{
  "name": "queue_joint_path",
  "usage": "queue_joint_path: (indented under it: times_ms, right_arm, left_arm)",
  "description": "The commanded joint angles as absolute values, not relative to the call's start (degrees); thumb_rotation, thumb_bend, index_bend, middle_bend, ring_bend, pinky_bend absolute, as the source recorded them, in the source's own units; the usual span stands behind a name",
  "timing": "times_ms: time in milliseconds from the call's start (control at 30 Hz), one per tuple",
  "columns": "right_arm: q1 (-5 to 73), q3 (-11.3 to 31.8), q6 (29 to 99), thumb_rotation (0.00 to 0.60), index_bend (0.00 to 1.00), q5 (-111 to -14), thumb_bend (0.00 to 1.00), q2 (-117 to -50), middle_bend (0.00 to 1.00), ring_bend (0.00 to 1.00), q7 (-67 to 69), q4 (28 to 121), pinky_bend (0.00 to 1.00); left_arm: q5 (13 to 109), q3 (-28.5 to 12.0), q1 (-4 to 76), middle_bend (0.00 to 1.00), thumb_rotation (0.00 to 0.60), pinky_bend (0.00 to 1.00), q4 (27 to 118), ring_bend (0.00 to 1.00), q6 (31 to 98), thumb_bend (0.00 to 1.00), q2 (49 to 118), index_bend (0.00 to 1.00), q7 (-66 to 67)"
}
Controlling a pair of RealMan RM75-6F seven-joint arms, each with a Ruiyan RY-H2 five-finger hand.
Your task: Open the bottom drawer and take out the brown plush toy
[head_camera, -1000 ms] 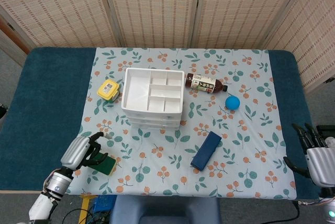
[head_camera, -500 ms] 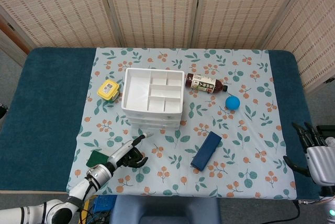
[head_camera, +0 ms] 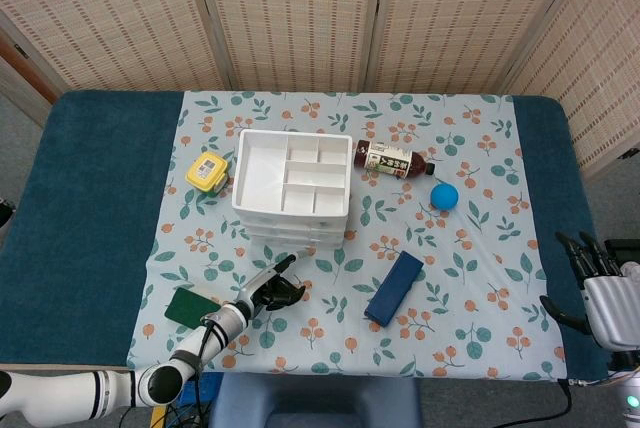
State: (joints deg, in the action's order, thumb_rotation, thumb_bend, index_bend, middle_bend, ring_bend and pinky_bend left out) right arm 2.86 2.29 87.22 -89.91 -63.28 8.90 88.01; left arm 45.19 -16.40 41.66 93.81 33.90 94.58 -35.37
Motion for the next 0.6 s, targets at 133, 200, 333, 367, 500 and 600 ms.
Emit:
queue_joint_path:
  times_ms: [133, 200, 333, 367, 500, 600]
  right_arm:
    - [2.8, 2.3, 87.3, 0.600, 0.01, -89.7, 0.26, -63.0, 0.13, 0.07, 9.1, 88.0, 0.15]
    - [2.8, 2.3, 87.4, 0.600, 0.01, -89.7, 0.26, -63.0, 0.13, 0.07, 9.1, 88.0, 0.15]
    - [2.7, 2.3, 87.4, 0.600, 0.01, -89.7, 0.26, -63.0, 0.13, 0.07, 9.2, 88.0, 0.15]
    - [2.7, 2.3, 87.3, 0.600, 0.01, -89.6, 0.26, -63.0, 0.13, 0.07, 9.3, 88.0, 0.15]
    - [2.7, 2.3, 87.4, 0.600, 0.01, -89.7, 0.26, -63.0, 0.13, 0.07, 9.3, 88.1, 0.15]
    - [2.7, 2.3, 87.5, 0.600, 0.01, -89.7, 0.26, -62.8, 0.13, 0.07, 9.3, 88.2, 0.15]
  left_arm:
    - [36.8, -17.4, 44.5, 1.00, 0.600, 1.00, 90.8, 1.00, 33.5, 0.49, 97.2, 0.06, -33.4]
    - [35.0, -17.4, 45.0, 1.00, 0.600, 1.00, 90.2, 1.00, 33.5, 0.49, 97.7, 0.06, -32.8]
    - [31.8, -18.0, 45.5, 1.00, 0.600, 1.00, 89.2, 1.00, 33.0, 0.49, 98.5, 0.06, -32.6]
    - [31.3, -18.4, 45.4, 1.00, 0.600, 1.00, 89.0, 1.00, 32.7, 0.49, 98.6, 0.06, -32.9]
    - [28.8, -19.9, 45.2, 1.00, 0.600, 1.00, 87.9, 1.00, 31.6, 0.49, 99.4, 0.06, -34.3]
    - [27.0, -20.7, 45.2, 1.00, 0.600, 1.00, 87.3, 1.00, 31.3, 0.49, 100.1, 0.06, -34.9]
